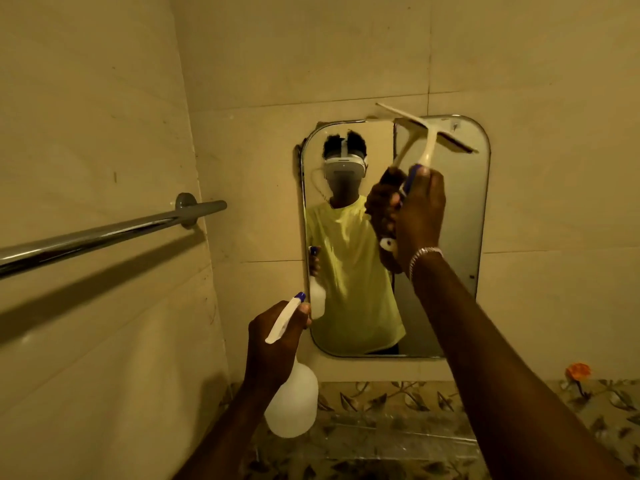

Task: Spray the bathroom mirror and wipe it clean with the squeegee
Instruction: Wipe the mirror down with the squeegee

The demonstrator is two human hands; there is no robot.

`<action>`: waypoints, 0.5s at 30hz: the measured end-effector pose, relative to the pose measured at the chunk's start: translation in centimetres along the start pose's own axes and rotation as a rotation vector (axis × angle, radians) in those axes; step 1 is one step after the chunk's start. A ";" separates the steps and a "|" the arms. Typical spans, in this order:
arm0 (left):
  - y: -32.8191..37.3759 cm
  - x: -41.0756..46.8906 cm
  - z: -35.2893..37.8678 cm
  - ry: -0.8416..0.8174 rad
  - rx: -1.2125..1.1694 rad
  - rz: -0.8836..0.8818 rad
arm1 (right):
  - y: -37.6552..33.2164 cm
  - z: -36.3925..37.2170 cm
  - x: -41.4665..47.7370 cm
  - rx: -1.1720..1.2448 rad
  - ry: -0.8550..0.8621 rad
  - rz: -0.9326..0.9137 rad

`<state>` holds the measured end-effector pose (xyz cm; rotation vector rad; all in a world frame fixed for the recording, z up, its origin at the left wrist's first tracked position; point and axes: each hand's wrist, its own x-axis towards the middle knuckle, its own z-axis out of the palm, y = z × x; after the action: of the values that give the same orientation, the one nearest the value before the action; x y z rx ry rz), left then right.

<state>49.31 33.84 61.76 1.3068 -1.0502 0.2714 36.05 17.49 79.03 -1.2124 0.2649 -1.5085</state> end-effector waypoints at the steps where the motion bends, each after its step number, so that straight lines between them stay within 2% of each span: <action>1: 0.2 0.1 0.0 0.001 -0.012 0.007 | -0.2 1.4 0.4 -0.014 -0.007 0.012; 5: 0.1 0.6 -0.6 0.037 -0.008 0.035 | 2.1 7.0 -2.7 -0.162 -0.110 0.052; 7: -0.5 0.9 -1.0 0.058 0.021 0.035 | 5.0 7.4 -5.4 -0.235 -0.125 -0.005; 10: -1.5 0.9 -1.3 0.086 0.067 0.032 | 10.4 3.9 -10.5 -0.306 -0.183 -0.059; 13: -1.9 0.6 -1.6 0.084 0.065 0.022 | 15.8 -1.3 -16.0 -0.384 -0.206 0.068; 15: -2.2 0.2 -1.9 0.078 0.039 0.022 | 19.5 -5.5 -20.0 -0.533 -0.213 0.171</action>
<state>51.80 34.76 60.65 1.3097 -0.9986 0.3578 40.29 24.97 51.88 -1.7089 0.6380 -1.1806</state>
